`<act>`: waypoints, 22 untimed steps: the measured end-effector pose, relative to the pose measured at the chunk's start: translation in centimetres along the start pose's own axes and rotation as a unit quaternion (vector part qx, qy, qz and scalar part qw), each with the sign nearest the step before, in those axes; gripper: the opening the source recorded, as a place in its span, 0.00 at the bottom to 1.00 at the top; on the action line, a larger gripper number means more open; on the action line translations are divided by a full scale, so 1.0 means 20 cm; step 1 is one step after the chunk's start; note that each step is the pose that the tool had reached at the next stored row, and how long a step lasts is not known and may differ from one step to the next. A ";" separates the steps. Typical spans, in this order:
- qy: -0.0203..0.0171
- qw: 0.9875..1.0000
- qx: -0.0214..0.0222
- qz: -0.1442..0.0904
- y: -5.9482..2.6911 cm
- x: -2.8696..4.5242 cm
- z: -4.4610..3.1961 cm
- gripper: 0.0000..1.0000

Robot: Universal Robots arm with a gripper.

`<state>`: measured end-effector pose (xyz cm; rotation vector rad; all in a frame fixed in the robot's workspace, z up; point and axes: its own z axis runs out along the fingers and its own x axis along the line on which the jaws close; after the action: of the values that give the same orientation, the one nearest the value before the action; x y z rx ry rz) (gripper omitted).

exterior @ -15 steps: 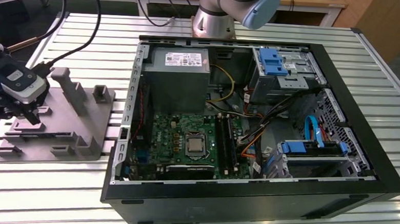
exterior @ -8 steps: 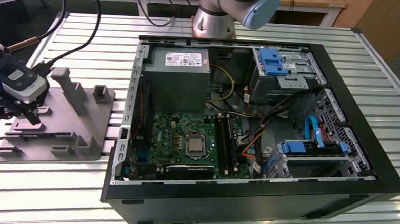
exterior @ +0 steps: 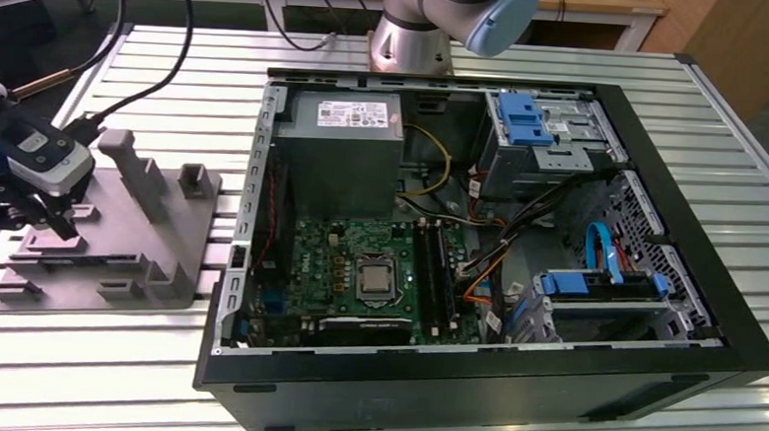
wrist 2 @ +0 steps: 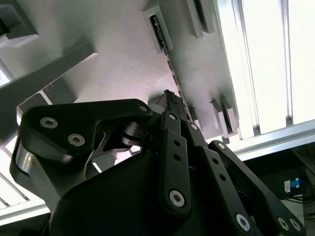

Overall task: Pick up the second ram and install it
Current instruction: 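Pick up the second ram and move it above second insertion slot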

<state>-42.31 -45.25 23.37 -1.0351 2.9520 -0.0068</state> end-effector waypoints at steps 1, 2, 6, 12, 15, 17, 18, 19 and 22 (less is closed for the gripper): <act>0.000 1.000 0.000 -0.003 0.000 0.000 0.000 0.10; 0.000 1.000 0.000 -0.005 0.000 0.000 0.000 0.10; 0.000 0.999 0.000 -0.032 0.000 0.000 0.000 0.10; 0.000 0.999 -0.001 -0.055 0.000 0.000 0.000 0.10; -0.001 0.998 -0.001 -0.064 0.000 0.000 0.000 0.10; -0.001 0.997 -0.001 -0.071 0.000 0.000 0.000 0.10; -0.001 0.997 -0.001 -0.074 0.000 0.000 0.000 0.10; -0.001 0.997 -0.001 -0.077 0.000 0.000 0.000 0.10; -0.001 0.996 -0.001 -0.085 0.000 0.000 0.000 0.10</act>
<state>-42.32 -45.24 23.37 -1.2815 2.8534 -0.0050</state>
